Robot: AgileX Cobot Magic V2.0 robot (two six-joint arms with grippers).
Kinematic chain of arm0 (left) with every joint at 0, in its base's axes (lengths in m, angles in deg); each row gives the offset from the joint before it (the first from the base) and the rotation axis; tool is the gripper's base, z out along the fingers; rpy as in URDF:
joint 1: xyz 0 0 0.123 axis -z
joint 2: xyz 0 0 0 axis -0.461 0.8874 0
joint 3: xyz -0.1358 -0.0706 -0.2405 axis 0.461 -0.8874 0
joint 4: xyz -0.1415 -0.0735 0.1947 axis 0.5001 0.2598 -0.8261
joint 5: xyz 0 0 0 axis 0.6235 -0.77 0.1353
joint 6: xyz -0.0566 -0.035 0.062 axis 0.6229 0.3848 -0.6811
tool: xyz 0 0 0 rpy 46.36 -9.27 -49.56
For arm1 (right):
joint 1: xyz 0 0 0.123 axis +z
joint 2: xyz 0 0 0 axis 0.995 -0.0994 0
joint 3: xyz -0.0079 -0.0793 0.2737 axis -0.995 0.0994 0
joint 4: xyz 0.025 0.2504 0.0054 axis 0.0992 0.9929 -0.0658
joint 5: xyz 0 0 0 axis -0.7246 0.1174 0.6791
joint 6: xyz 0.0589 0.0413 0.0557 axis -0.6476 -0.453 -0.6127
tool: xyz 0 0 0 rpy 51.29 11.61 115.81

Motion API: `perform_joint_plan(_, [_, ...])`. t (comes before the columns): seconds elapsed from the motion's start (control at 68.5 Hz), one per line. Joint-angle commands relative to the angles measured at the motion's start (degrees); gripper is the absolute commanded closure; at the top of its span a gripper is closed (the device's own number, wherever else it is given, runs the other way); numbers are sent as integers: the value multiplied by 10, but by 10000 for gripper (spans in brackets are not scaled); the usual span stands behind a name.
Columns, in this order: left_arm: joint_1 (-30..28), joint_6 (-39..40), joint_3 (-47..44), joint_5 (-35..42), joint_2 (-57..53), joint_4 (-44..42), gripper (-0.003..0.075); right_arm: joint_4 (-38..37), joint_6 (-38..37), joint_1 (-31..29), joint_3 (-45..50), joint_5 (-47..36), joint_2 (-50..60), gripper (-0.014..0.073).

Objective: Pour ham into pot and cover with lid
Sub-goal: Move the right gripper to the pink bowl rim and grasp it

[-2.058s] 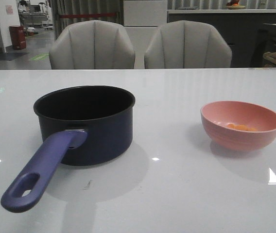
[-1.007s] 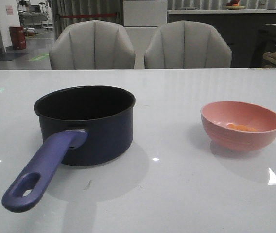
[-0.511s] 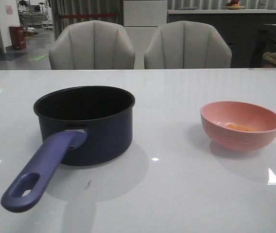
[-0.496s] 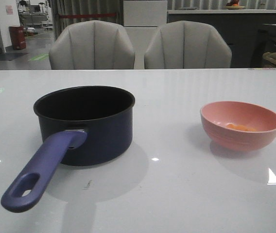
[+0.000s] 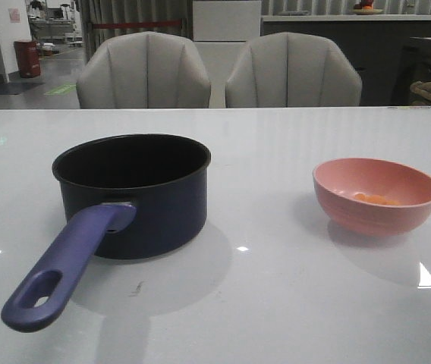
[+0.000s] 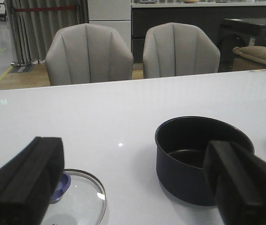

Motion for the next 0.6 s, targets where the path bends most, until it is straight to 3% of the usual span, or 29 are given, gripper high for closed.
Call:
perform_joint_plan(0.0, [4,1,14,48,6,1,83,5,4,-1,-53,-42,-72,228])
perform_joint_plan(0.117, [4,1,14,48,6,1,83,23,4,-1,-95,-44,-162,116])
perform_joint_plan(0.292, [4,1,14,47,6,1,83,38,4,-20,-176,-30,-300,118])
perform_joint_plan(0.584, [4,1,14,46,6,1,83,55,4,-82,-321,91,-504,118])
